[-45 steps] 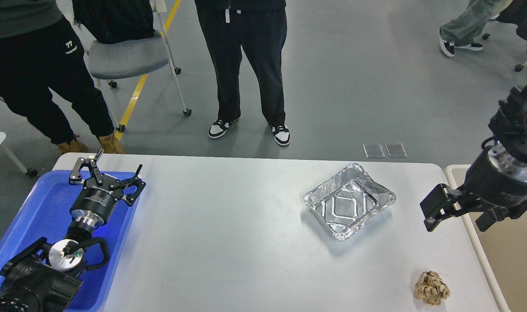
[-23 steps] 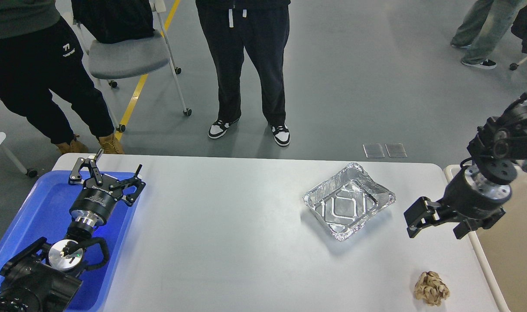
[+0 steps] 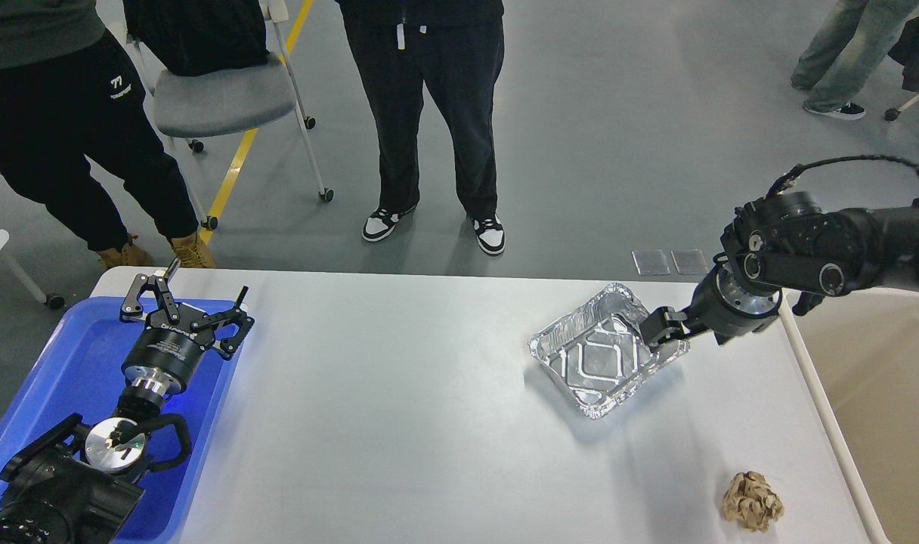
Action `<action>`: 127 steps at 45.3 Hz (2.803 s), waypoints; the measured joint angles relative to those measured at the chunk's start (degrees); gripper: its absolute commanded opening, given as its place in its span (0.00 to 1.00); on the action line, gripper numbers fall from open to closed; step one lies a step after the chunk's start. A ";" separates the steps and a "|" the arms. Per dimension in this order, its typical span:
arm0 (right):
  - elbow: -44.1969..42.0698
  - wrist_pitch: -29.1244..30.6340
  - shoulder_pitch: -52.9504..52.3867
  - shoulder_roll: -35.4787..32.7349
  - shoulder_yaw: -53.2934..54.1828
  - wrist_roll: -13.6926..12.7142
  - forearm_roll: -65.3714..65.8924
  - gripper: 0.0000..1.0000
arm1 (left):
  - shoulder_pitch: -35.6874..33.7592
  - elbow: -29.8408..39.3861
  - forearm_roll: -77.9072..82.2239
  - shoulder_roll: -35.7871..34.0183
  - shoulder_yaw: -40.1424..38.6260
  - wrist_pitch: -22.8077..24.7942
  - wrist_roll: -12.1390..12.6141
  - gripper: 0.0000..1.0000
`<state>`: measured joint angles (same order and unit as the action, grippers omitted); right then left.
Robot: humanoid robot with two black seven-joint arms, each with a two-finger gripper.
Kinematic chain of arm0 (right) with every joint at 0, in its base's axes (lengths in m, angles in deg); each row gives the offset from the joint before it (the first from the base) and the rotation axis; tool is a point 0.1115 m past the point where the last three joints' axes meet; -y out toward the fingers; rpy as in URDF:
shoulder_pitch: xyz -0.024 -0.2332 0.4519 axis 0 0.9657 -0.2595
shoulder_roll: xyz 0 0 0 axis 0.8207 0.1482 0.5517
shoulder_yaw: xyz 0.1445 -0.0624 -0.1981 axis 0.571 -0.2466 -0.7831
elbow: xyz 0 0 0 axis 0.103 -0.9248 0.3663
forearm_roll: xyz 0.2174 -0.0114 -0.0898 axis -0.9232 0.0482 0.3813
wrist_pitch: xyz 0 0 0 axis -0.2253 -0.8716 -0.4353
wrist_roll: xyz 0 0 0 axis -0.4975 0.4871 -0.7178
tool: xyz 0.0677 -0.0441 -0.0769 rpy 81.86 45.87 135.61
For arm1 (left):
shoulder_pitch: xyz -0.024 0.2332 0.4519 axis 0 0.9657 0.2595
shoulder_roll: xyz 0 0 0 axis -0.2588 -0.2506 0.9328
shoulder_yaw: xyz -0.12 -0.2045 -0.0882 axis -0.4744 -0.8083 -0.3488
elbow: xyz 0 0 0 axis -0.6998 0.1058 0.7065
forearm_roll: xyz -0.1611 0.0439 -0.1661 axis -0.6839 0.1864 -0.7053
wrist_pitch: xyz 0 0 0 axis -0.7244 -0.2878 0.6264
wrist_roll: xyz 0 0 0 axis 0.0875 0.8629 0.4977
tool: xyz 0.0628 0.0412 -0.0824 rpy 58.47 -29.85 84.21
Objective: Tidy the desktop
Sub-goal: 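Reach the right gripper to the rim of the foil tray, then close the right gripper on the foil tray rim and lift it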
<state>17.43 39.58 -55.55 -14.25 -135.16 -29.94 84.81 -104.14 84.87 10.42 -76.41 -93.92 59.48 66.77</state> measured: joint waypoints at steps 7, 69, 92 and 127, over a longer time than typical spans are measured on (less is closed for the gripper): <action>-6.77 -5.70 4.33 3.27 1.17 -0.01 5.80 1.00 | -0.01 0.00 0.00 0.00 0.01 0.00 0.00 1.00; -28.66 -37.11 28.21 15.10 2.20 0.01 16.59 0.75 | -0.02 0.00 -0.12 0.00 0.00 0.00 -0.08 1.00; -36.42 -35.12 32.19 16.15 -2.13 0.39 17.09 0.77 | -0.03 0.00 -0.09 0.00 0.01 0.00 -0.08 1.00; -38.31 -33.60 33.97 16.25 -3.41 2.17 17.74 0.00 | -0.04 0.00 -0.12 0.00 0.02 0.00 -0.08 1.00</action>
<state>-20.88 5.98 -21.58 2.00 -138.57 -27.76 102.56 -104.18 84.87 10.30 -76.41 -93.90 59.48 66.69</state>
